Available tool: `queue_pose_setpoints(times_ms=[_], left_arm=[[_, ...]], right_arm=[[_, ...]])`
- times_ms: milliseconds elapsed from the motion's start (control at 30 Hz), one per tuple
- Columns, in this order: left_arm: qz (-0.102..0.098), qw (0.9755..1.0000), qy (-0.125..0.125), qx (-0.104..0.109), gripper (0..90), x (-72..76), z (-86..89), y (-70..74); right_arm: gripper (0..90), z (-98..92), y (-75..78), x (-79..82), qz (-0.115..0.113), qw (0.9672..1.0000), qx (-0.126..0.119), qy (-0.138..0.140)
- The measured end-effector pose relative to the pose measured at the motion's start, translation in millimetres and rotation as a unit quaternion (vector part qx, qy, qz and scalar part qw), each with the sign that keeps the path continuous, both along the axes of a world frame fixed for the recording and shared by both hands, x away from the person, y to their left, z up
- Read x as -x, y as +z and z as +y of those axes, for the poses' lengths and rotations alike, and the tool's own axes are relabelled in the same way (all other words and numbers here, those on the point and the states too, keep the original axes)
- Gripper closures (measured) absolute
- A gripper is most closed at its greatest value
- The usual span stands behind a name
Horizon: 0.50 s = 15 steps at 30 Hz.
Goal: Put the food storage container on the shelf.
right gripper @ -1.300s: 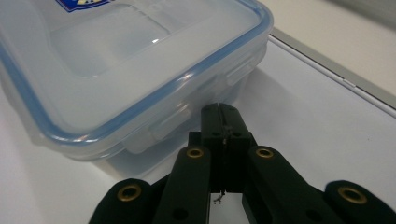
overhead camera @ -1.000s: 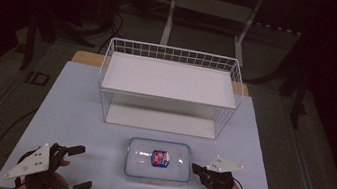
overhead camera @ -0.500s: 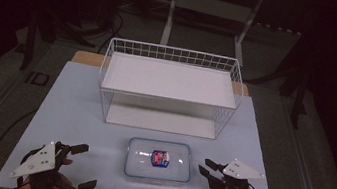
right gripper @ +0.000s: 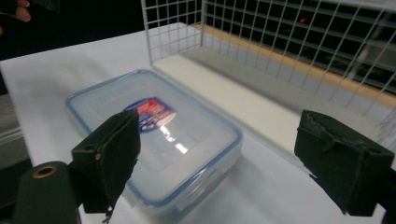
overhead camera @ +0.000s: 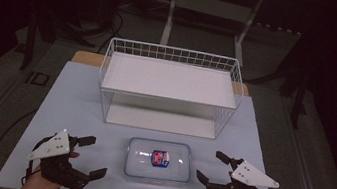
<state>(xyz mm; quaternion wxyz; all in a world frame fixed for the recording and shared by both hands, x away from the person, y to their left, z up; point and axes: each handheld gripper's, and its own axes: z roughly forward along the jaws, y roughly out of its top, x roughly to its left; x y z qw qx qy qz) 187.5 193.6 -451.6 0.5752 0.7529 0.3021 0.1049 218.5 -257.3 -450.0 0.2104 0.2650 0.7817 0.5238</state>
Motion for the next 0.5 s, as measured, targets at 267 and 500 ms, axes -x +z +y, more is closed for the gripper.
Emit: queue_pose_setpoints(times_ms=[267,500], left_arm=[[0.026,0.9996,-0.009,0.004,0.0,-11.5,-20.6,7.1],[0.082,0.9963,-0.02,0.014,0.0,-27.5,-34.0,6.0]], right_arm=[[18.9,4.9,7.4,1.1,-0.01,0.9998,-0.004,-0.017],[18.9,7.9,5.5,-4.2,0.031,0.9991,-0.001,-0.029]])
